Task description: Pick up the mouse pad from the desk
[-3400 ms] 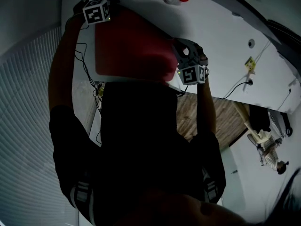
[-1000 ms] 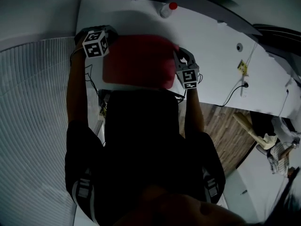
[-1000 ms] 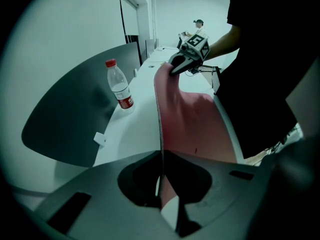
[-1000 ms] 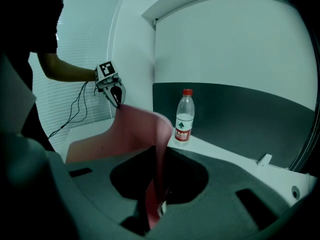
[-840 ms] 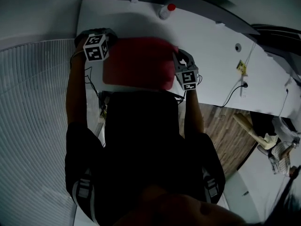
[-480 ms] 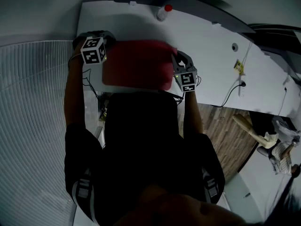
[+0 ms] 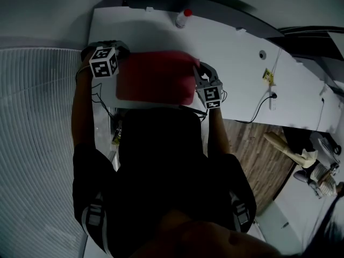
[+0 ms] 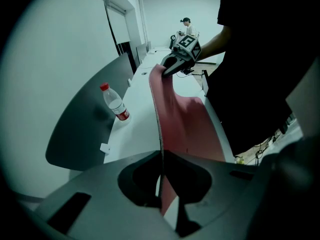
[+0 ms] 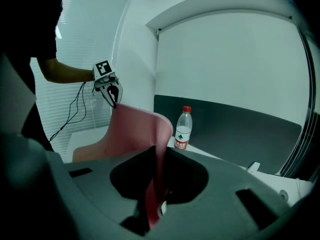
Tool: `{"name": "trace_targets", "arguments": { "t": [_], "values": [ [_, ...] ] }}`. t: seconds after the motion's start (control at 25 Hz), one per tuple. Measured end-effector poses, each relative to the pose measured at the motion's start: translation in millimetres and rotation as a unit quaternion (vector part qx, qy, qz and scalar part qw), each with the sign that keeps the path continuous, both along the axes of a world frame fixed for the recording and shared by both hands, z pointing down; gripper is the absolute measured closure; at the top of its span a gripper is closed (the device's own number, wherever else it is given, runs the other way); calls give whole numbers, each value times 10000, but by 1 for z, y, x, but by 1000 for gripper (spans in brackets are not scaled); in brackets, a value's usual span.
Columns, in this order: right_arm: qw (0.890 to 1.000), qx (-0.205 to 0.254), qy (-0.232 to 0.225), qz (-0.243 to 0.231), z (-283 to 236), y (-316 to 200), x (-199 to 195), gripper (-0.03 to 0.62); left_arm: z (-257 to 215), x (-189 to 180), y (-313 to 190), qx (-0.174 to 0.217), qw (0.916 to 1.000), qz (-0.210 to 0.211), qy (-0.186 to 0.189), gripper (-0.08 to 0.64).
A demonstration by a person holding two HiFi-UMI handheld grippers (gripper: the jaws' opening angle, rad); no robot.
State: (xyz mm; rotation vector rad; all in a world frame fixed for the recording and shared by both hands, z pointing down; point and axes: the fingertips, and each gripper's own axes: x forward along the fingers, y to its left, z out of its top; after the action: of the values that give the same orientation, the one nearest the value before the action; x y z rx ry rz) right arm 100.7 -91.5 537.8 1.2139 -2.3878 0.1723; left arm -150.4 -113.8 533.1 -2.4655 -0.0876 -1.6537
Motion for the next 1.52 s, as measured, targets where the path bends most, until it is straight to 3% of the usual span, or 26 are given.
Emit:
{"name": "trace_targets", "arguments": {
  "t": [0.84, 1.52],
  "values": [
    [9991, 368, -73, 208, -53, 5, 7, 555, -60, 4, 16, 184, 9994, 287, 36, 545],
    [9961, 673, -307, 474, -101, -7, 24, 555, -107, 20, 0, 487, 9977, 449, 136, 545]
  ]
}}
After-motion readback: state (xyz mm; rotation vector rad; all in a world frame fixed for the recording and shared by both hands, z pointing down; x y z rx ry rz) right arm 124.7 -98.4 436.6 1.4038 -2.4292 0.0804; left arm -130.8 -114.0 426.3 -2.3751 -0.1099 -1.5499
